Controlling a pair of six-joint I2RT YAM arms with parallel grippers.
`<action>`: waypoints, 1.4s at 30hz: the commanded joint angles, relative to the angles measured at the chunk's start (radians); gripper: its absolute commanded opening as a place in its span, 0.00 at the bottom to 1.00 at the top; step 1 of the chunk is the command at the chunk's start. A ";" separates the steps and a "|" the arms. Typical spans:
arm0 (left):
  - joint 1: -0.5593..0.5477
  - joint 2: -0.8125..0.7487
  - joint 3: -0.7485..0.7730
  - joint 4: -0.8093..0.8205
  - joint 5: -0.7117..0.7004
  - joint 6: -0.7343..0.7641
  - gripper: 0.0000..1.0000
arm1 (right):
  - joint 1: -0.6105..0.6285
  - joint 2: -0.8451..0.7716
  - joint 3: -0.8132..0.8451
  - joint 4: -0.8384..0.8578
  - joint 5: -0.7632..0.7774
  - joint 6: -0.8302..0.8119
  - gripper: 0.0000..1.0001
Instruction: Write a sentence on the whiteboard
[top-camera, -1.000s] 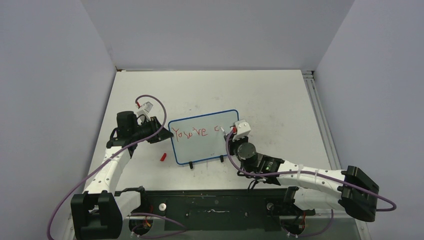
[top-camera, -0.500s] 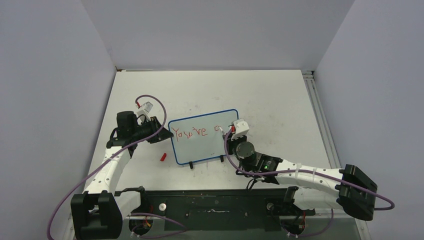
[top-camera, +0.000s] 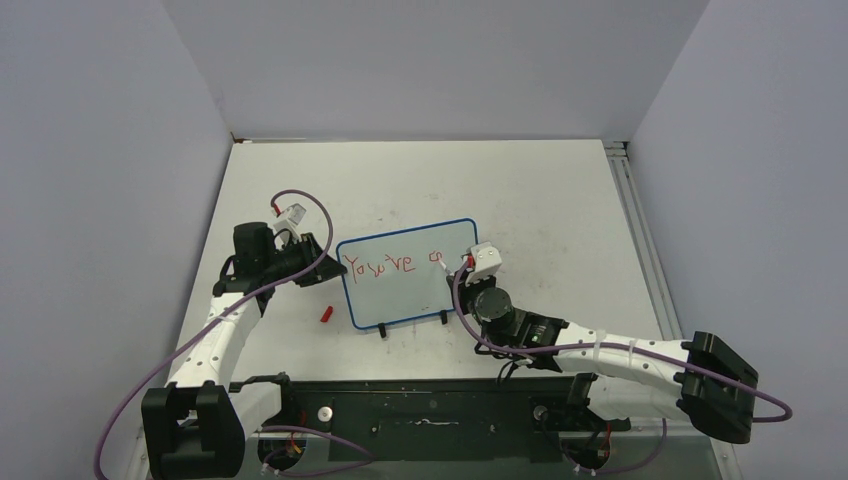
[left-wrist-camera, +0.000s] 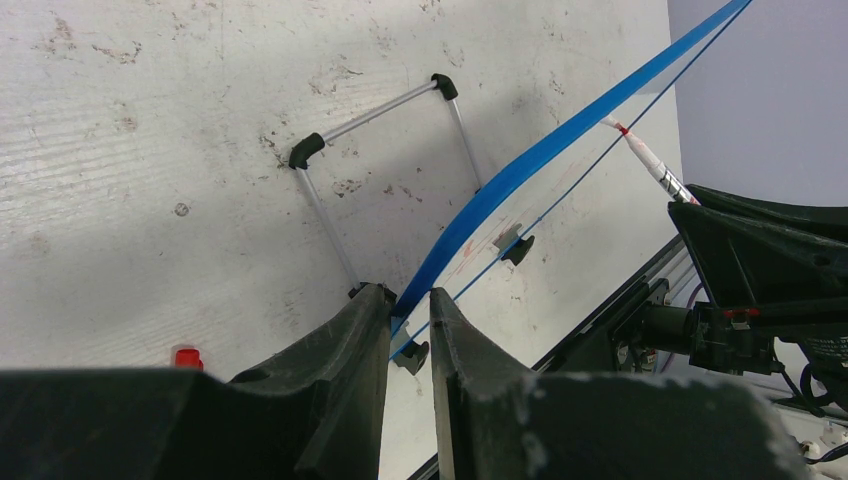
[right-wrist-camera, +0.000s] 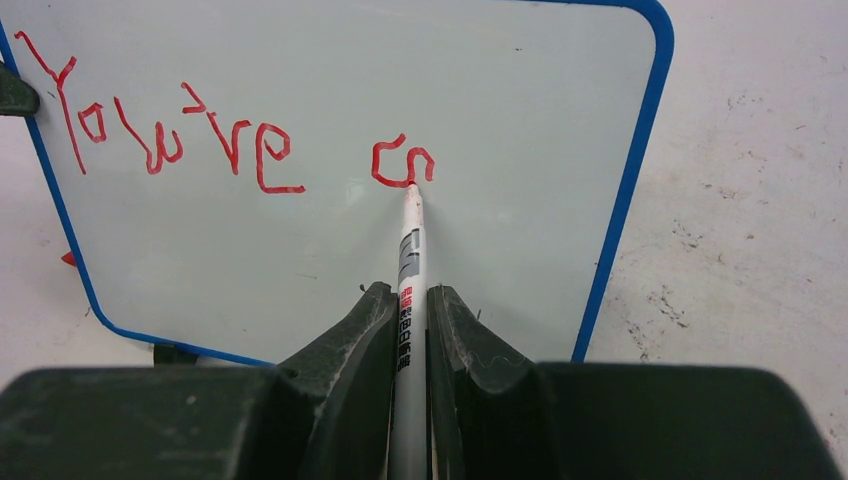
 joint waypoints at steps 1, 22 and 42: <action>-0.004 0.001 0.035 0.019 0.023 0.010 0.20 | 0.003 -0.013 -0.007 -0.012 0.021 0.017 0.05; -0.004 0.001 0.035 0.019 0.023 0.010 0.20 | 0.000 -0.004 0.043 0.023 0.079 -0.047 0.05; -0.004 0.000 0.035 0.021 0.024 0.010 0.20 | -0.003 0.014 0.046 0.027 0.069 -0.042 0.05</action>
